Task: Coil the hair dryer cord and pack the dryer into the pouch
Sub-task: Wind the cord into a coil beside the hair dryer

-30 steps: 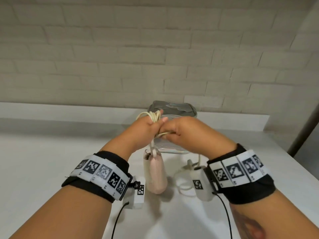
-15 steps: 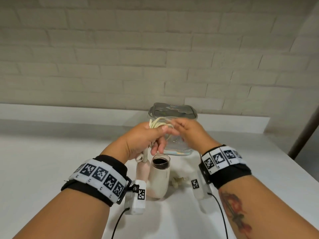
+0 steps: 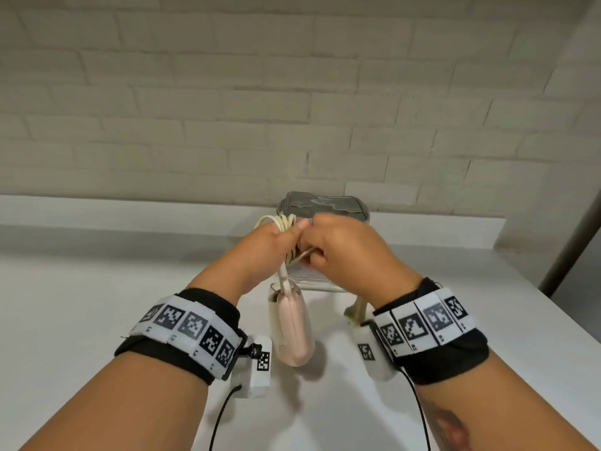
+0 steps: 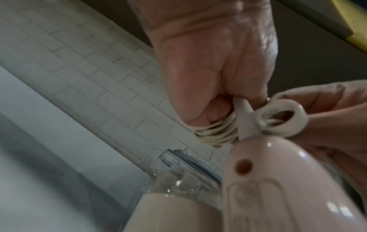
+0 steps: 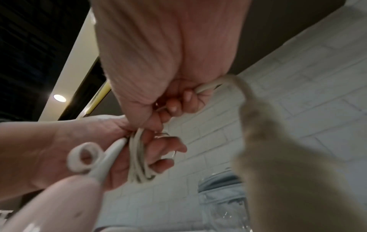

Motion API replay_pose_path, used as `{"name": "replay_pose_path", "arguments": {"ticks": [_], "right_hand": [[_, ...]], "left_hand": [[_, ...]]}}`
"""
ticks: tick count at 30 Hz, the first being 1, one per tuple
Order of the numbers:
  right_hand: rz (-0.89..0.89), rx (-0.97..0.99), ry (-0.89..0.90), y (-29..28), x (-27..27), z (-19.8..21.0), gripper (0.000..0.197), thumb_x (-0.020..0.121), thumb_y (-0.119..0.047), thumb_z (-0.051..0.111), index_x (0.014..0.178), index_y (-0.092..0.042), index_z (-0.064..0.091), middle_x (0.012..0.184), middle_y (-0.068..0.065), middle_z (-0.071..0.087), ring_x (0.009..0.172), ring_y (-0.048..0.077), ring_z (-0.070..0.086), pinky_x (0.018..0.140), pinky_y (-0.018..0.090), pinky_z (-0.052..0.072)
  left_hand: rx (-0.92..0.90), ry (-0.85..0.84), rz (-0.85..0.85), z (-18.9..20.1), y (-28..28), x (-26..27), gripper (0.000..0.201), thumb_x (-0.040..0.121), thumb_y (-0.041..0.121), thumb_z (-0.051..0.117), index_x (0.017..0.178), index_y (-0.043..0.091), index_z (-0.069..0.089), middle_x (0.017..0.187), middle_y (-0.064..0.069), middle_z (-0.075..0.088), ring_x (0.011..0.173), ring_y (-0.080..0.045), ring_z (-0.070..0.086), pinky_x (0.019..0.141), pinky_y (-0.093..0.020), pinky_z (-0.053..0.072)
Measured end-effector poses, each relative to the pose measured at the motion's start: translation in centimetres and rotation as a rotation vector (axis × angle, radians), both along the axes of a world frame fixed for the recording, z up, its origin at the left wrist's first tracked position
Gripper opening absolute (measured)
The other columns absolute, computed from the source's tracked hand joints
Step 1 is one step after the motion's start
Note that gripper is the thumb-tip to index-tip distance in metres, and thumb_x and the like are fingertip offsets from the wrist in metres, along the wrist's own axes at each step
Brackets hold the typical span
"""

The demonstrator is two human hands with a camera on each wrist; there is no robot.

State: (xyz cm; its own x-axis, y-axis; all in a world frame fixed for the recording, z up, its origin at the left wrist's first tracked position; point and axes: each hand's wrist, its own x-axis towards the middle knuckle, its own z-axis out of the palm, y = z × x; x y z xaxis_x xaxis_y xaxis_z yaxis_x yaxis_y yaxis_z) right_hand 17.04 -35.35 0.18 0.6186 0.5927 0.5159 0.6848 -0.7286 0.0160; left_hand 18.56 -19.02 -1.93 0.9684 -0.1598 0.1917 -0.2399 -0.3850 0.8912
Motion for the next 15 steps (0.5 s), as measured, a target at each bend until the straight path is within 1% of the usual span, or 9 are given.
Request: {"name": "replay_pose_path", "arguments": {"ticks": [2,3,4,6,8,9,11,13,15], "right_hand": [[-0.014,0.164,-0.021,-0.3,0.3,0.5,0.013,0.076,-0.009,0.056,0.084,-0.019,0.059,0.084,-0.004,0.053,0.073,0.019,0.053,0.057,0.03,0.037],[0.008,0.277,0.001,-0.5,0.5,0.6,0.016,0.079,-0.008,0.056,0.088,-0.021,0.057,0.089,-0.007,0.052,0.076,0.016,0.052,0.061,0.03,0.04],[0.042,0.371,0.039,-0.7,0.7,0.8,0.02,0.083,-0.008,0.055,0.096,-0.023,0.058,0.094,-0.009,0.052,0.079,0.011,0.053,0.066,0.027,0.042],[0.118,0.422,0.205,-0.6,0.8,1.0,0.035,0.093,-0.012,0.051,0.122,-0.031,0.056,0.11,-0.015,0.056,0.095,-0.004,0.055,0.08,0.012,0.043],[0.192,0.388,0.462,0.0,0.8,0.7,0.041,0.099,-0.019,0.045,0.135,-0.038,0.048,0.12,-0.014,0.061,0.11,-0.003,0.056,0.092,0.011,0.042],[0.209,0.406,0.568,0.2,0.8,0.4,0.038,0.099,-0.021,0.044,0.133,-0.038,0.051,0.12,-0.013,0.064,0.111,0.0,0.057,0.095,0.015,0.043],[0.198,0.489,0.667,0.3,0.8,-0.2,0.029,0.1,-0.025,0.044,0.12,-0.032,0.064,0.11,-0.01,0.069,0.105,0.002,0.062,0.095,0.021,0.046],[0.175,0.533,0.65,0.2,0.9,-0.5,0.025,0.099,-0.026,0.044,0.101,-0.023,0.069,0.097,-0.005,0.07,0.093,0.009,0.064,0.089,0.03,0.049],[0.148,0.577,0.637,0.1,1.0,-0.6,0.026,0.099,-0.028,0.043,0.091,-0.016,0.065,0.088,0.002,0.068,0.082,0.013,0.061,0.083,0.037,0.049]], "left_hand": [[-0.005,0.07,-0.15,0.6,0.1,-0.7,0.066,0.088,0.07,0.031,0.079,0.017,0.07,0.07,-0.008,0.069,0.061,-0.017,0.063,0.066,-0.024,0.045],[0.004,0.108,-0.244,0.9,0.2,-1.2,0.067,0.082,0.075,0.034,0.078,0.019,0.071,0.063,-0.009,0.066,0.052,-0.018,0.059,0.061,-0.024,0.046],[0.001,0.145,-0.334,0.9,0.4,-1.5,0.063,0.077,0.076,0.045,0.078,0.019,0.072,0.057,-0.007,0.062,0.045,-0.017,0.054,0.056,-0.023,0.046],[0.014,0.203,-0.441,0.9,0.7,-1.9,0.051,0.072,0.051,0.07,0.084,0.001,0.07,0.047,-0.004,0.053,0.037,-0.015,0.045,0.049,-0.022,0.043],[0.059,0.251,-0.476,1.2,0.5,-2.1,0.034,0.077,0.021,0.075,0.085,-0.009,0.062,0.043,-0.004,0.05,0.033,-0.013,0.043,0.041,-0.019,0.041],[0.079,0.265,-0.494,1.5,0.4,-2.4,0.023,0.08,0.011,0.073,0.085,-0.008,0.061,0.042,-0.004,0.049,0.032,-0.013,0.044,0.039,-0.017,0.04],[0.08,0.277,-0.489,1.9,0.3,-2.7,0.013,0.081,0.003,0.07,0.085,-0.007,0.062,0.042,-0.003,0.049,0.033,-0.012,0.045,0.039,-0.016,0.042],[0.058,0.26,-0.444,1.8,0.3,-2.7,0.013,0.081,0.005,0.071,0.08,-0.004,0.062,0.042,-0.002,0.05,0.036,-0.012,0.047,0.045,-0.019,0.044],[0.054,0.201,-0.366,1.5,0.1,-2.6,0.017,0.079,0.011,0.074,0.066,0.012,0.063,0.044,-0.001,0.052,0.04,-0.015,0.05,0.053,-0.024,0.046]]}}
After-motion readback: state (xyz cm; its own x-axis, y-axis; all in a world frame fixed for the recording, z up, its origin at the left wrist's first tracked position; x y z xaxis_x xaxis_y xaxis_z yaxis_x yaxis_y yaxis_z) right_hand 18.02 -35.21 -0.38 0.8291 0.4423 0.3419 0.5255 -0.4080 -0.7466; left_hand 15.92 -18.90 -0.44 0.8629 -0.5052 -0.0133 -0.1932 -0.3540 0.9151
